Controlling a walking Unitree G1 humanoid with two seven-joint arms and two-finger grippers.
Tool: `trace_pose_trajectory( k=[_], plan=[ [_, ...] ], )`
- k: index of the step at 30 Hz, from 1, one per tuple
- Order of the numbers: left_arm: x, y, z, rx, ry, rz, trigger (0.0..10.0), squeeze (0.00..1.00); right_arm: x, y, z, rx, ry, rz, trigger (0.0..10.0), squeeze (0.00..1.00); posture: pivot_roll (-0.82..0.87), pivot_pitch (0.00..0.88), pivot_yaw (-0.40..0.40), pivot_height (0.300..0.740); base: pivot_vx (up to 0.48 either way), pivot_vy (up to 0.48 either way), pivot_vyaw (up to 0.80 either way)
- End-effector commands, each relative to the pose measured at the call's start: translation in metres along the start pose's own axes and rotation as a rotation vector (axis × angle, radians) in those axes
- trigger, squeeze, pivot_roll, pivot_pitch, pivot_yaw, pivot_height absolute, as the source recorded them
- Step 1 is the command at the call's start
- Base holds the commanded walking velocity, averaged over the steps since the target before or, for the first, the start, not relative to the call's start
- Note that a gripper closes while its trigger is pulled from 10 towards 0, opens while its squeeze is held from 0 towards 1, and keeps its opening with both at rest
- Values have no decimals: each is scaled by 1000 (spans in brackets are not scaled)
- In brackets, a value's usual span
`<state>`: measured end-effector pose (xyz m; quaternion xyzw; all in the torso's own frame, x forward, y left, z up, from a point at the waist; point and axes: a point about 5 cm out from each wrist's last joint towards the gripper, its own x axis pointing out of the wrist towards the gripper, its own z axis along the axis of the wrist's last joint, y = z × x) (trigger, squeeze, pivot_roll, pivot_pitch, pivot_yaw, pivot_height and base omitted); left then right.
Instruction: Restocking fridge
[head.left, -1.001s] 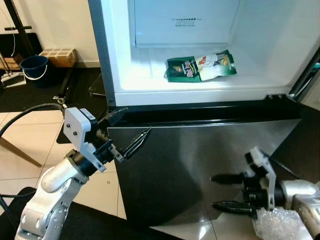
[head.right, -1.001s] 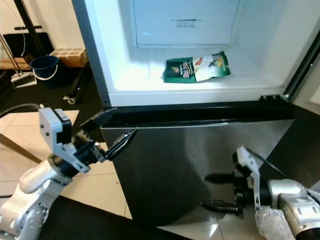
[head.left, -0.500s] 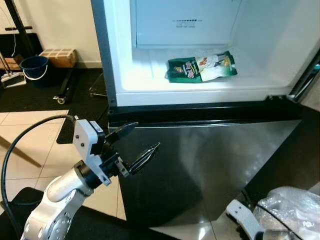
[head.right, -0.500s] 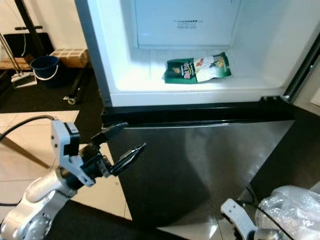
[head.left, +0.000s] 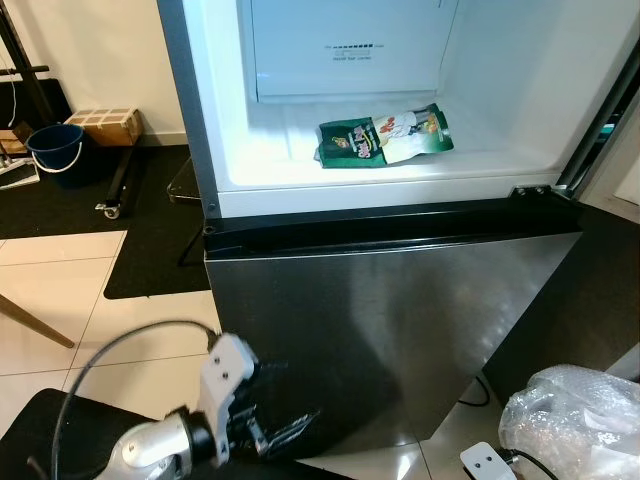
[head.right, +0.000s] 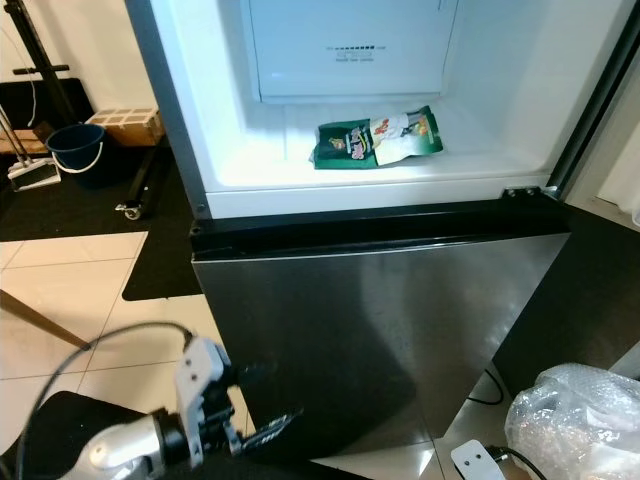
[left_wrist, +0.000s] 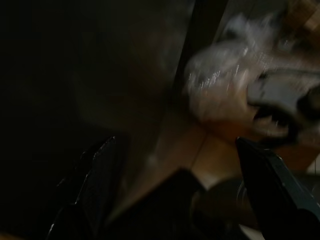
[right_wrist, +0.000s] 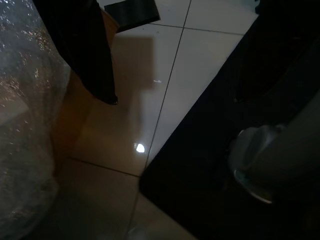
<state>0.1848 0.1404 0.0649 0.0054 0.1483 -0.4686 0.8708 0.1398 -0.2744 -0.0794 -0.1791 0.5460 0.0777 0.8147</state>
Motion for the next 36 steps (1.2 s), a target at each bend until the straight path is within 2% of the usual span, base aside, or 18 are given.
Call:
trace_pose_trajectory(
  k=[1,3,6,7,9,10,13,14,15,16,19,20,21,24,28,31,36],
  plan=[
    [-5,5,-22,-27,69,59,10000,0,1,1,1,41,-18,-29,10000,0,66,0,14,740,0,0,0],
    [-5,5,-22,-27,69,59,10000,0,1,1,1,41,-18,-29,10000,0,66,0,14,740,0,0,0],
    [-16,12,-82,-173,243,214,10000,0,2,5,1,76,-24,-59,10000,0,67,0,16,740,0,0,0],
    [-16,12,-82,-173,243,214,10000,0,2,5,1,76,-24,-59,10000,0,67,0,16,740,0,0,0],
    [-21,13,-102,-250,281,284,10000,0,3,7,1,89,-24,-63,10000,0,75,0,12,740,0,0,0],
    [-21,13,-102,-250,281,284,10000,0,3,7,1,89,-24,-63,10000,0,75,0,12,740,0,0,0],
    [-30,16,-133,-359,372,425,10000,0,3,9,1,93,-18,-66,10000,0,78,0,10,740,0,0,0],
    [-30,16,-133,-359,372,425,10000,0,3,9,1,93,-18,-66,10000,0,78,0,10,740,0,0,0],
    [-34,14,-144,-402,403,469,10000,0,4,10,0,97,-15,-66,10000,0,76,0,9,740,0,0,0],
    [-34,14,-144,-402,403,469,10000,0,4,10,0,97,-15,-66,10000,0,76,0,9,740,0,0,0],
    [-45,4,-168,-519,472,576,10000,0,4,14,0,97,-7,-61,10000,0,74,0,4,740,0,0,0],
    [-45,4,-168,-519,472,576,10000,0,4,14,0,97,-7,-61,10000,0,74,0,4,740,0,0,0],
    [-52,-4,-181,-581,519,632,10000,0,5,16,-1,92,-4,-58,10000,0,72,0,1,740,0,0,0],
    [-58,-14,-191,-657,553,681,10000,0,5,17,-1,91,-1,-58,10000,0,69,0,-1,740,0,0,0],
    [-65,-24,-200,-710,593,720,10000,0,5,18,-2,92,2,-58,10000,0,69,0,-1,740,0,0,0],
    [-77,-37,-211,-783,638,792,10000,0,5,18,-3,96,8,-65,10000,0,55,0,-6,740,0,0,0],
    [-80,-39,-214,-792,659,832,10000,0,5,19,-6,97,18,-71,10000,0,56,0,-8,740,0,0,0]
  ],
)
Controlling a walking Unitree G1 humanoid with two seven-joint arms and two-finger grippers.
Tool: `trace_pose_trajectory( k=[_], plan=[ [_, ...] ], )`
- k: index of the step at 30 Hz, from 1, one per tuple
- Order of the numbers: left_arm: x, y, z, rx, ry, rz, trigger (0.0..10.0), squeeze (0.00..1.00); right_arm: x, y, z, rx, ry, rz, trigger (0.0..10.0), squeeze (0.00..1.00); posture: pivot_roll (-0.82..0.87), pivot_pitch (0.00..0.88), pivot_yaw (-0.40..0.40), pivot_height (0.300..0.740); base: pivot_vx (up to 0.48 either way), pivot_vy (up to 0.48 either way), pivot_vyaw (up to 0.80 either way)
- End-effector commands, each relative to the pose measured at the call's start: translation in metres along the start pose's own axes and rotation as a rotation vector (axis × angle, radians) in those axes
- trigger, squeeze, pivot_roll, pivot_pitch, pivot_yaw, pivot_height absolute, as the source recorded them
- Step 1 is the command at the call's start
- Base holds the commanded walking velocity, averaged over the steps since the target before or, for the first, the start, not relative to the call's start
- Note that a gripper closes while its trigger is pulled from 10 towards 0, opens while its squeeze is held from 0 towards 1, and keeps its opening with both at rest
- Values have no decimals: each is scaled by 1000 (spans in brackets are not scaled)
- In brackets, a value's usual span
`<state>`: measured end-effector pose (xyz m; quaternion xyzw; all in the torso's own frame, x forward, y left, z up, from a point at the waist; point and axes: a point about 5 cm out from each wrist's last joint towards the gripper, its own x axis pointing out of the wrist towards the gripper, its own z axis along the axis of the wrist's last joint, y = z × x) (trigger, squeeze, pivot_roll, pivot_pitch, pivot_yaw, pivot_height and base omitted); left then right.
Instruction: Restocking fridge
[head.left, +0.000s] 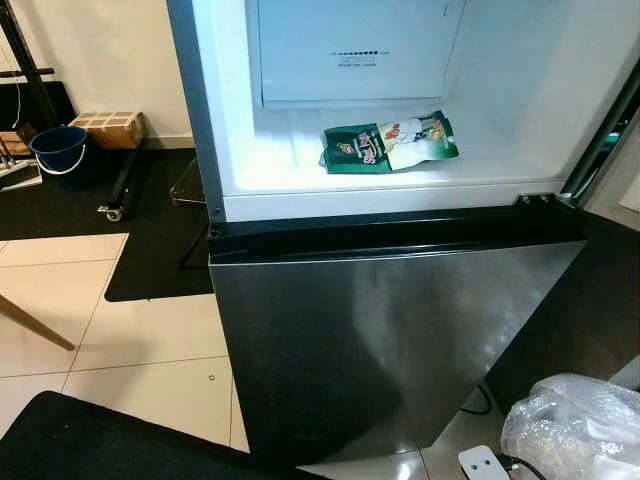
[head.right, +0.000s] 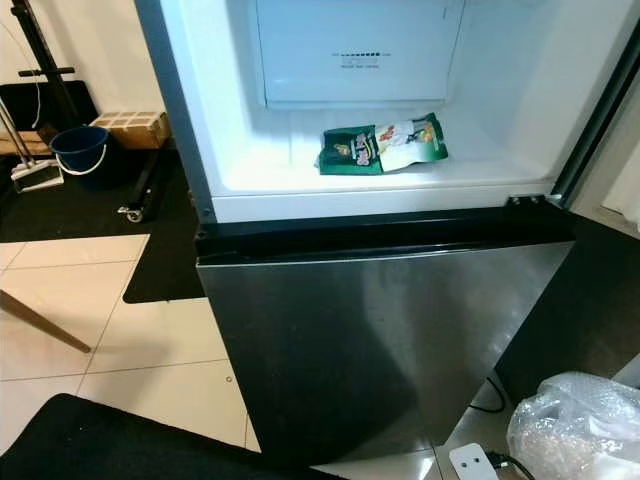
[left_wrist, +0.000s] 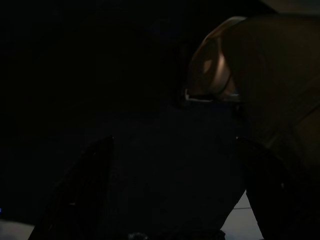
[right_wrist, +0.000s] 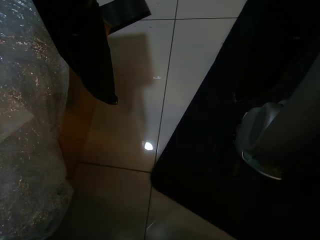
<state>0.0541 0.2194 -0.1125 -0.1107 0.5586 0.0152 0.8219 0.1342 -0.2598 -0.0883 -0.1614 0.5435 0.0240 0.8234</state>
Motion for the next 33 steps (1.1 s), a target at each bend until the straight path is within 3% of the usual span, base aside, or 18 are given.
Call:
trace_pose_trajectory(
  k=[1,8,22,33],
  plan=[
    [2,-4,2,-16,-13,7,10000,0,0,2,-3,7,15,-1,10000,0,56,0,-8,740,0,0,0],
    [5,-6,12,0,-32,22,10000,0,0,6,-4,12,23,-2,10000,0,59,0,-4,740,0,0,0],
    [15,-27,23,252,15,-18,10000,0,2,20,-8,-33,52,-6,10000,0,70,0,13,740,0,0,0],
    [17,-32,28,267,18,-23,10000,0,1,21,-10,-39,61,-12,10000,0,67,0,16,740,0,0,0]
  ],
)
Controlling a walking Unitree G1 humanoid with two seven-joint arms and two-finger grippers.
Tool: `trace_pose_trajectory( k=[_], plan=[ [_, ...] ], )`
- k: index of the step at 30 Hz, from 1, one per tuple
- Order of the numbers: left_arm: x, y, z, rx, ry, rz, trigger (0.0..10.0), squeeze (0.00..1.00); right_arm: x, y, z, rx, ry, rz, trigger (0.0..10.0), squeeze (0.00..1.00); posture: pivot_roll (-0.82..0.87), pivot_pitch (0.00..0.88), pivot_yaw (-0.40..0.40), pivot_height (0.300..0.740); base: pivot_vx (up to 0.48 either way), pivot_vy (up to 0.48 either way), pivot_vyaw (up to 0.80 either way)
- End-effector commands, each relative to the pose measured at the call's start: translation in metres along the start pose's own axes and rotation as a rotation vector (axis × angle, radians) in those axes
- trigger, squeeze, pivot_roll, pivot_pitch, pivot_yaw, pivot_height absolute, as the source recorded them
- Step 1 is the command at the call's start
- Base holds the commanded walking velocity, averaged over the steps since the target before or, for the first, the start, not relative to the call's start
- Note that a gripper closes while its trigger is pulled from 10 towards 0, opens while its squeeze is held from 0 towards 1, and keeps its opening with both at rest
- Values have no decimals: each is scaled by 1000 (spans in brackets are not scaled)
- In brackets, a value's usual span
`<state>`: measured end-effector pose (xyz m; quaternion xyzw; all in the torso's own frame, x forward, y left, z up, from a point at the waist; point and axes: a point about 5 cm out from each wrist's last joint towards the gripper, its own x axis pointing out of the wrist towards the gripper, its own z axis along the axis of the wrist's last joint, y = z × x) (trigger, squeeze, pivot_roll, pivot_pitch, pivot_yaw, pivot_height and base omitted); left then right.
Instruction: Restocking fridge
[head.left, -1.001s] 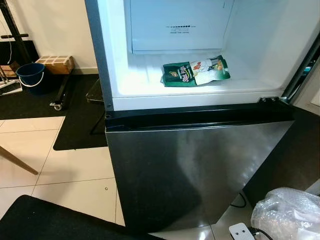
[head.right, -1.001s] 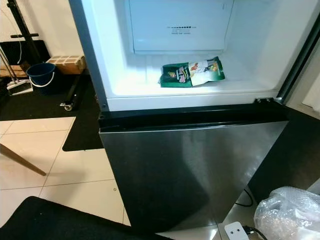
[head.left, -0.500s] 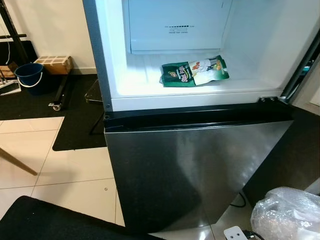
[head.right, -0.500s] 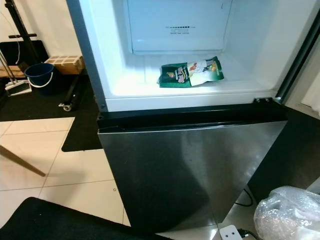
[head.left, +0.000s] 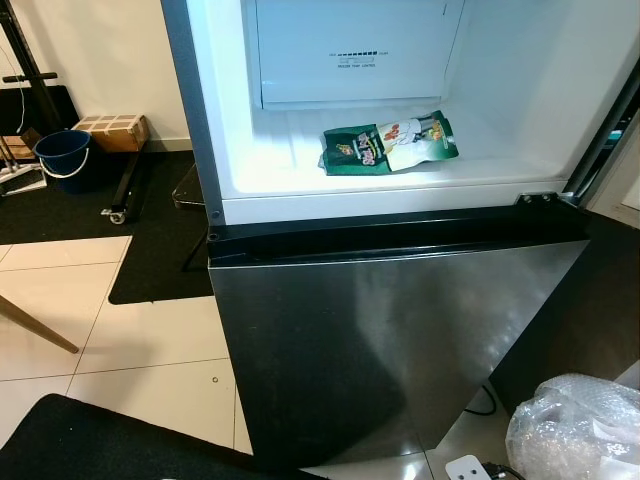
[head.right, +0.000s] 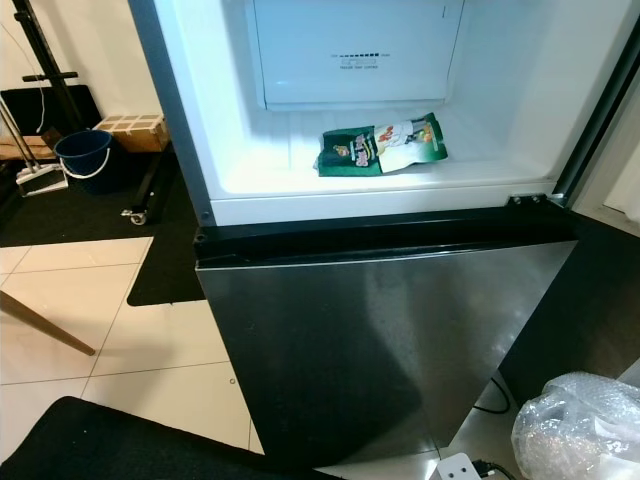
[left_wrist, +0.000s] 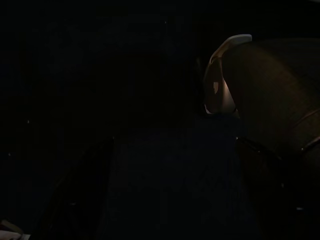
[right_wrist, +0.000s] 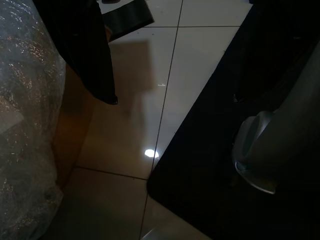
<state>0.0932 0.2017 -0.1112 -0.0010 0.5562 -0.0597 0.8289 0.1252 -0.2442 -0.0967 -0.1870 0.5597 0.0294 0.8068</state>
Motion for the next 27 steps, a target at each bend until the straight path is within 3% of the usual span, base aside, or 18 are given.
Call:
trace_pose_trajectory(
  k=[1,17,27],
  plan=[
    [2,-10,-3,1,14,-24,10000,0,0,3,-4,13,17,1,10000,0,67,0,16,740,0,0,0],
    [1,-13,-13,-13,45,-32,10000,0,-1,2,-8,6,26,-2,10000,0,59,0,13,740,-113,0,0],
    [1,-14,-14,-19,46,-32,10000,0,-1,0,-11,0,33,-4,10000,0,52,0,10,740,-313,0,0]
  ],
)
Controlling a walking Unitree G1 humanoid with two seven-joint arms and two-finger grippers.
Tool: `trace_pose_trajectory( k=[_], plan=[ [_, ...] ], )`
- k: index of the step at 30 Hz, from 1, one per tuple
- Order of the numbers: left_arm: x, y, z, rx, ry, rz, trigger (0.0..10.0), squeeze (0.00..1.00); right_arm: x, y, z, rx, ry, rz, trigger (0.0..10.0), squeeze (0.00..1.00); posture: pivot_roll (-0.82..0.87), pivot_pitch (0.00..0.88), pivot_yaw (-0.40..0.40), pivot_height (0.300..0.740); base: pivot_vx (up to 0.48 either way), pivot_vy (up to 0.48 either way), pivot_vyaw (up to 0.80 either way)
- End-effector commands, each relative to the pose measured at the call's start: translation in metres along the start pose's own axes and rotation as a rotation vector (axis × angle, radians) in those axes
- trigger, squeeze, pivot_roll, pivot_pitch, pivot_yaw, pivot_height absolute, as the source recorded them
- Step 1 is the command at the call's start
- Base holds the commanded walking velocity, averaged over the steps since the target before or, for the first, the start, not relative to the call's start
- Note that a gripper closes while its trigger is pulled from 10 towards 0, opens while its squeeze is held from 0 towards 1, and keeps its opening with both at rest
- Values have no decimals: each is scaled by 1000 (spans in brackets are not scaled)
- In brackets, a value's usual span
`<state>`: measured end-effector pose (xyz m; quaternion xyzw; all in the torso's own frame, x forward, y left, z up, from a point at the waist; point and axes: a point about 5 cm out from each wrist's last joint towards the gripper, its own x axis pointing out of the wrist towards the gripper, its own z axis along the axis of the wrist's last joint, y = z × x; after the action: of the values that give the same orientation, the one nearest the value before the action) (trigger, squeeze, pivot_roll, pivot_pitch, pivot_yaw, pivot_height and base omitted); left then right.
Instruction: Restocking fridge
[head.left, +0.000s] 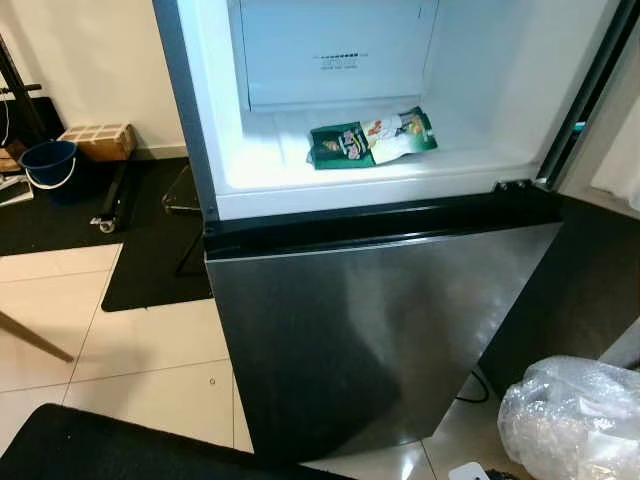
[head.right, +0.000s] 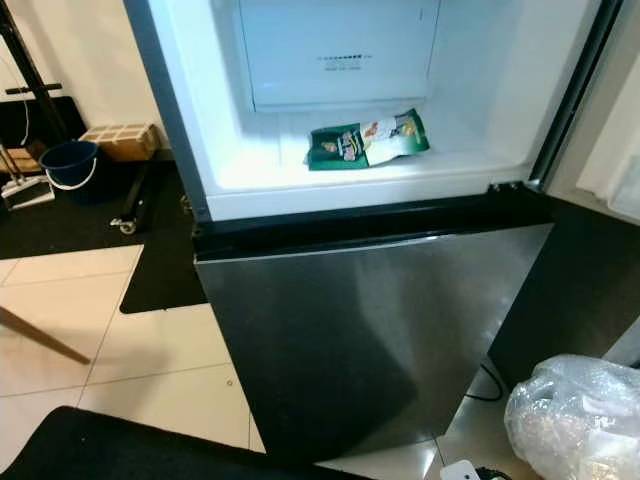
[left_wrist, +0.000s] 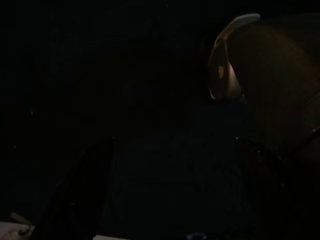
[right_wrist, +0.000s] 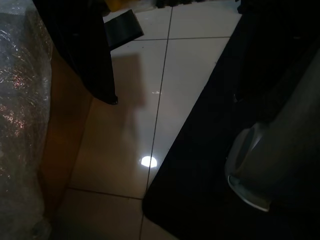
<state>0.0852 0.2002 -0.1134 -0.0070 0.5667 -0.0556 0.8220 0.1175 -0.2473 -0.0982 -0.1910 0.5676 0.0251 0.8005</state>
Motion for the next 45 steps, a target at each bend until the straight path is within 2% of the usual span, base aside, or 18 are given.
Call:
trace_pose_trajectory(
  k=[1,27,45],
  plan=[
    [2,-12,-6,-3,22,-32,10000,0,0,1,-2,4,11,4,10000,0,52,0,10,740,-322,0,0],
    [2,-13,-6,-21,21,-31,10000,0,0,-4,-3,-8,14,1,10000,0,49,0,5,740,-357,0,0],
    [1,-13,-6,-27,22,-74,10000,0,0,-2,-3,-4,14,9,10000,0,44,0,9,740,0,-47,0]
  ],
)
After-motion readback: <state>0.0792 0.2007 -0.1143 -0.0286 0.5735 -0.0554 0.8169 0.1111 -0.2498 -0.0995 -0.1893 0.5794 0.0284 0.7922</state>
